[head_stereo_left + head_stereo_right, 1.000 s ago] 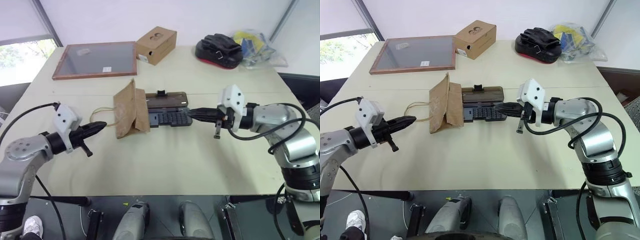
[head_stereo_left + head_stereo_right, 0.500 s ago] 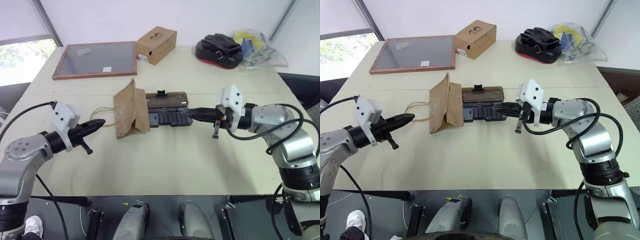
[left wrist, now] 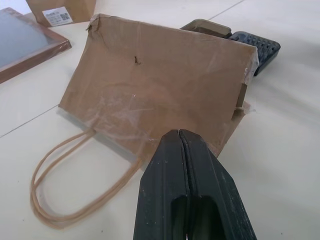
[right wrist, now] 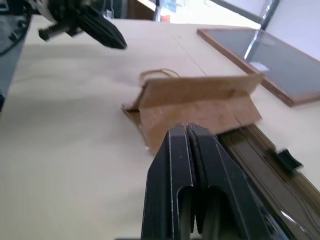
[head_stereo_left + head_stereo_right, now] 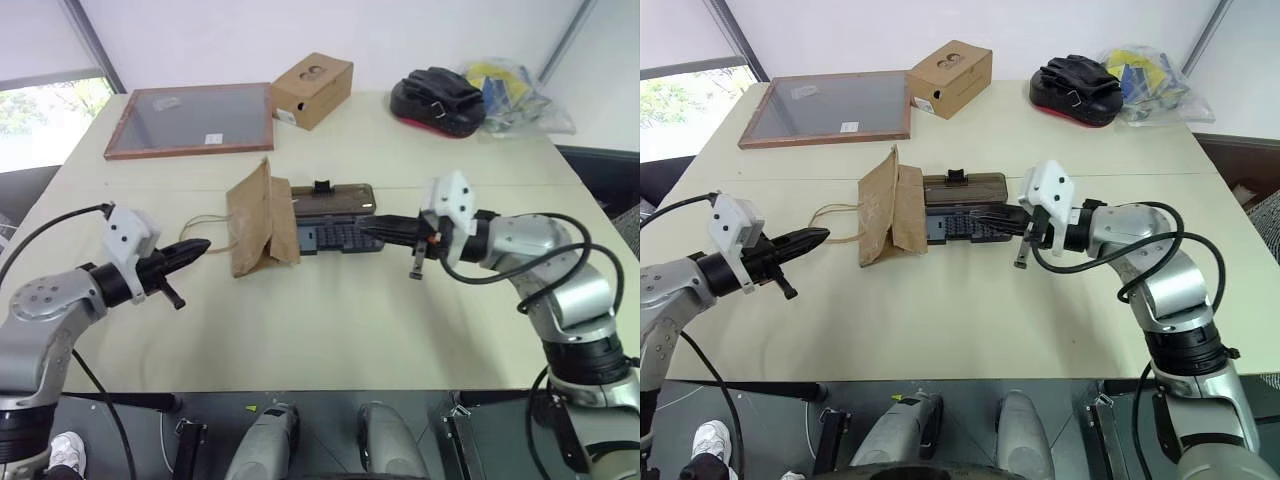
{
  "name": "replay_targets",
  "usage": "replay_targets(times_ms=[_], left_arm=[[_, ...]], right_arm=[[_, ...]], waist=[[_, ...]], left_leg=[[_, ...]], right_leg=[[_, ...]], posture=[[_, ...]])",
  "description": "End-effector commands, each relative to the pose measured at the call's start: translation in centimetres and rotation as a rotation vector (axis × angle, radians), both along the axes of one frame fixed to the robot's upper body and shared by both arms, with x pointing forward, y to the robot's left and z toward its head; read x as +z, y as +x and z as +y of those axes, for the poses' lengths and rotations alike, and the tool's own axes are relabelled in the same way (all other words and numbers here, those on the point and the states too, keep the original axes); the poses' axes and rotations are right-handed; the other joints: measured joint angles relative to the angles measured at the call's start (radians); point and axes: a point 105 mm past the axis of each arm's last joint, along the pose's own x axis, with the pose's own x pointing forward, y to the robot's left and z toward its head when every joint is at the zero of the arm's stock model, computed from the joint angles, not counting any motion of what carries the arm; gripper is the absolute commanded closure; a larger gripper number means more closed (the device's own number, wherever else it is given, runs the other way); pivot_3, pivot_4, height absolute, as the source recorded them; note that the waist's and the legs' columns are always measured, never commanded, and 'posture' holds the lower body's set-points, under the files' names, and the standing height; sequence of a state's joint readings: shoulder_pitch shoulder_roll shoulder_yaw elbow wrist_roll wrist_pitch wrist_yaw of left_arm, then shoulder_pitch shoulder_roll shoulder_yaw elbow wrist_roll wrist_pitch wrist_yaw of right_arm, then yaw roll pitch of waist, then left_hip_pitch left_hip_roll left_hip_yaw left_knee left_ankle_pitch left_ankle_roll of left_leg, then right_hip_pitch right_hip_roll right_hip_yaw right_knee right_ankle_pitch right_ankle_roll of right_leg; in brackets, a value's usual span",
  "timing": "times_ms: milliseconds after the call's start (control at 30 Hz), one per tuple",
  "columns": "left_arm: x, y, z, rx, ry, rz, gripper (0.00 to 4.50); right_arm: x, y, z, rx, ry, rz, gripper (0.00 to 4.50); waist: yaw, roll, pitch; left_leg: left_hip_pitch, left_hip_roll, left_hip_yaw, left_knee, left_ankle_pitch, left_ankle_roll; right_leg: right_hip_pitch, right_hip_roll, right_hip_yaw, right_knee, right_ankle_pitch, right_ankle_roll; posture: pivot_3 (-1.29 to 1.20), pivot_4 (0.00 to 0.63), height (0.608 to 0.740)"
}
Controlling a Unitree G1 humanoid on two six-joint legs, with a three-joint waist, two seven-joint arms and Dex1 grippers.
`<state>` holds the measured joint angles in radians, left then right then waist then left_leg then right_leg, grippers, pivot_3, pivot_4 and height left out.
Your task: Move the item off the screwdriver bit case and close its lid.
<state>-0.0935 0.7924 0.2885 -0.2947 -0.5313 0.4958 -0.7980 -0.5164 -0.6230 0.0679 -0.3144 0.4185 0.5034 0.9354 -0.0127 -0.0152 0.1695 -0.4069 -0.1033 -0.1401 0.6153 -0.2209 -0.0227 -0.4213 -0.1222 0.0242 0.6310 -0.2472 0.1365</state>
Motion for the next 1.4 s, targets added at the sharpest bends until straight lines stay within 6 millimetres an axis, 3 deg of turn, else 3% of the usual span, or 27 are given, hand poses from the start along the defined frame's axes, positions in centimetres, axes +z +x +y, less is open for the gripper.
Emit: replay_targets(times_ms=[33,100,333,600,800,1167,1400], left_arm=[[0.7,0.2,-0.4,-0.005,0.005,-0.039,4.5],[0.7,0.3,-0.4,-0.004,0.005,-0.04,4.5],[0.3,0.7,-1.0,-0.008,0.002,-0.039,4.5],[-0.1,1.0,-1.0,0.0,0.008,-0.036,4.5],[-0.1,1.7,-0.7,0.019,0.023,-0.054,4.5],[-0.6,0.2,0.0,0.084,0.034,-0.062,4.5],[-0.8,0.3,-0.1,0.113,0.03,-0.079,4.5]], right_arm=[[0.7,1.0,1.1,-0.075,0.071,-0.018,4.21],[0.3,1.6,1.8,-0.109,0.087,0.001,3.58],[-1.3,1.4,5.9,-0.111,0.145,0.189,0.02],[-2.1,1.4,9.2,-0.137,0.207,0.433,0.02],[-3.3,2.5,10.5,-0.199,0.194,0.503,0.02],[-4.6,7.5,11.2,-0.382,0.252,0.568,0.02],[-4.5,7.0,11.1,-0.312,0.203,0.54,0.02]], waist=[[-0.001,0.0,0.0],[-0.001,0.0,0.0],[-0.003,0.0,0.0],[-0.004,0.0,0.0],[-0.005,0.0,0.0],[-0.022,0.001,0.0],[-0.03,0.001,0.0]], left_leg=[[0.0,0.0,0.0,0.0,0.0,0.0],[0.0,0.0,0.0,0.0,0.0,0.0],[0.0,0.0,0.0,-0.001,0.0,-0.001],[0.0,0.0,0.0,-0.001,0.0,-0.001],[0.0,0.001,0.0,-0.001,0.001,-0.001],[0.0,0.003,0.0,-0.003,0.002,-0.003],[0.0,0.003,0.0,-0.003,0.002,-0.003]], right_leg=[[0.0,0.0,0.0,0.0,0.0,0.0],[-0.001,0.0,0.0,0.0,0.0,0.0],[-0.002,0.0,0.0,0.001,0.001,-0.001],[-0.003,0.001,0.0,0.001,0.002,-0.002],[-0.003,0.002,0.0,0.002,0.002,-0.002],[-0.005,0.004,0.0,0.003,0.004,-0.003],[-0.005,0.004,0.0,0.003,0.004,-0.003]], posture=[[0.0,0.15,0.74],[0.0,0.15,0.74],[0.0,0.15,0.74],[0.0,0.15,0.74],[0.0,0.15,0.74],[0.0,0.15,0.74],[0.0,0.15,0.74]])
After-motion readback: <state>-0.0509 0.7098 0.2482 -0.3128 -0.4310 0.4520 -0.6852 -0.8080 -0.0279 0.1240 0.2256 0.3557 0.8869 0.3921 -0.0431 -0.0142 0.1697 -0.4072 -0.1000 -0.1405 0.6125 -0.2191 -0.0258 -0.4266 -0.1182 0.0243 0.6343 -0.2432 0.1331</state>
